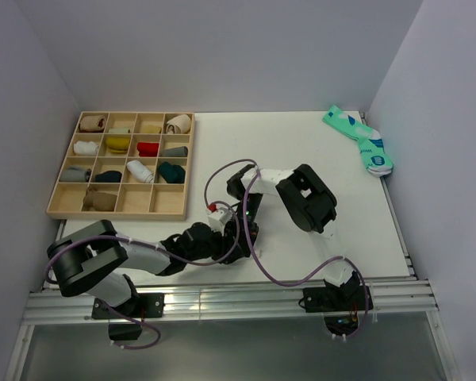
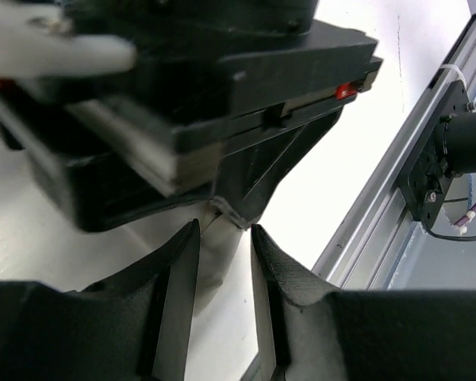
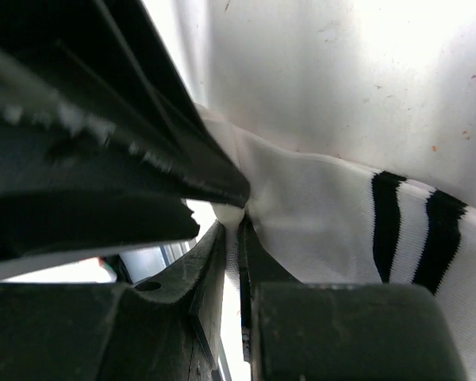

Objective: Roll the socks
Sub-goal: Roll the sock at the center of the board.

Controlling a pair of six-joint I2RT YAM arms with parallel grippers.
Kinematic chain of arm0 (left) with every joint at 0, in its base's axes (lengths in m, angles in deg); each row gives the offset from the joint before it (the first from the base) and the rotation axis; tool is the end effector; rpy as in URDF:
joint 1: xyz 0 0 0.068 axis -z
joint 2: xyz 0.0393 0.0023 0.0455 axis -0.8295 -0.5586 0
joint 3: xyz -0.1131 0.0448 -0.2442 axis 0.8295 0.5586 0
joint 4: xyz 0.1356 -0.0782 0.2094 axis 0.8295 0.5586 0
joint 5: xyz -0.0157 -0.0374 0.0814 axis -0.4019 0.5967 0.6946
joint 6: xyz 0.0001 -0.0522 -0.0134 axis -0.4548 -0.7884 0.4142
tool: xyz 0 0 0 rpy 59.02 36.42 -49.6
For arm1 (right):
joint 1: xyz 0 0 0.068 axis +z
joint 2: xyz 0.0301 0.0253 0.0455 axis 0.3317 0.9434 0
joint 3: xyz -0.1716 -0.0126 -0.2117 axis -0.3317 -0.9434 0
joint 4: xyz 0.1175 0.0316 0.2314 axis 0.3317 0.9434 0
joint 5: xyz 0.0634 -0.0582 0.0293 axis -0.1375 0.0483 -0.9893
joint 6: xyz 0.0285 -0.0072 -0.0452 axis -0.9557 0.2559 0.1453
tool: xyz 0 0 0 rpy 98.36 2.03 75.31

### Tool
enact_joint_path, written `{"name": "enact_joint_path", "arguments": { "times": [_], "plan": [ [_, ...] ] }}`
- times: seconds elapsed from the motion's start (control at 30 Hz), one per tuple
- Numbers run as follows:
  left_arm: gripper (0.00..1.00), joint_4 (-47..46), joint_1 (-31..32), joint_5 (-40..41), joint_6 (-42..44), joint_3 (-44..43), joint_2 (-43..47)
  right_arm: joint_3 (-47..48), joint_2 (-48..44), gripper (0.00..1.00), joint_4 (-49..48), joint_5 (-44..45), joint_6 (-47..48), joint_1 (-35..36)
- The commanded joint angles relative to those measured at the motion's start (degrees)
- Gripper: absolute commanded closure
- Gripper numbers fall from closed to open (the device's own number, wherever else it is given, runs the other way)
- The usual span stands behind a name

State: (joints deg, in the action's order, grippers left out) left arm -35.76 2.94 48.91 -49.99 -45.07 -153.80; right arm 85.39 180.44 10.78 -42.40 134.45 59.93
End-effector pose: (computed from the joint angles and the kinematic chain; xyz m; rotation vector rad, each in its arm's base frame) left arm 0.1272 -0.2187 0.1269 0.4245 2.2185 -1.1355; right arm 0.2572 0.2542 0.1138 1.5963 -2.0029 -1.1315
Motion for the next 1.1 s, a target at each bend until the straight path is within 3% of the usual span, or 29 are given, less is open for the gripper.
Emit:
{"name": "enact_joint_path", "arguments": {
  "times": [0.0, 0.5, 0.63, 0.8, 1.0, 1.03, 1.07],
  "plan": [
    [0.62, 1.51, 0.52, -1.45, 2.91, -2.20, -0.09, 1.10, 0.77, 0.85, -2.70, 1.57, -0.29, -0.74],
    [0.66, 8.46, 1.14, 1.10, 4.14, -2.82, 1.14, 1.01, 0.60, 0.85, -4.11, 2.27, -1.87, -1.18],
    [0.78, 9.77, 1.31, 0.49, 3.27, -3.96, 0.17, 0.75, -0.28, 0.84, -5.25, 2.36, -2.83, -1.27],
    [0.99, 12.85, 1.40, -0.66, 0.81, -5.89, -1.06, -1.01, -2.91, 0.70, -8.15, 3.32, -4.24, -1.44],
    [1.00, 18.29, 1.40, 1.45, -3.58, -7.91, -1.24, -1.62, -7.92, 0.52, -10.44, 5.51, -6.35, -2.32],
    [1.00, 20.04, 1.40, 1.80, -4.20, -8.44, -1.32, -1.89, -8.71, 0.19, -11.05, 6.04, -7.57, -2.67],
    [1.00, 20.76, 1.40, 2.24, -5.16, -8.70, -1.32, -2.50, -10.46, 0.13, -12.53, 6.92, -8.28, -2.85]
  ]
}}
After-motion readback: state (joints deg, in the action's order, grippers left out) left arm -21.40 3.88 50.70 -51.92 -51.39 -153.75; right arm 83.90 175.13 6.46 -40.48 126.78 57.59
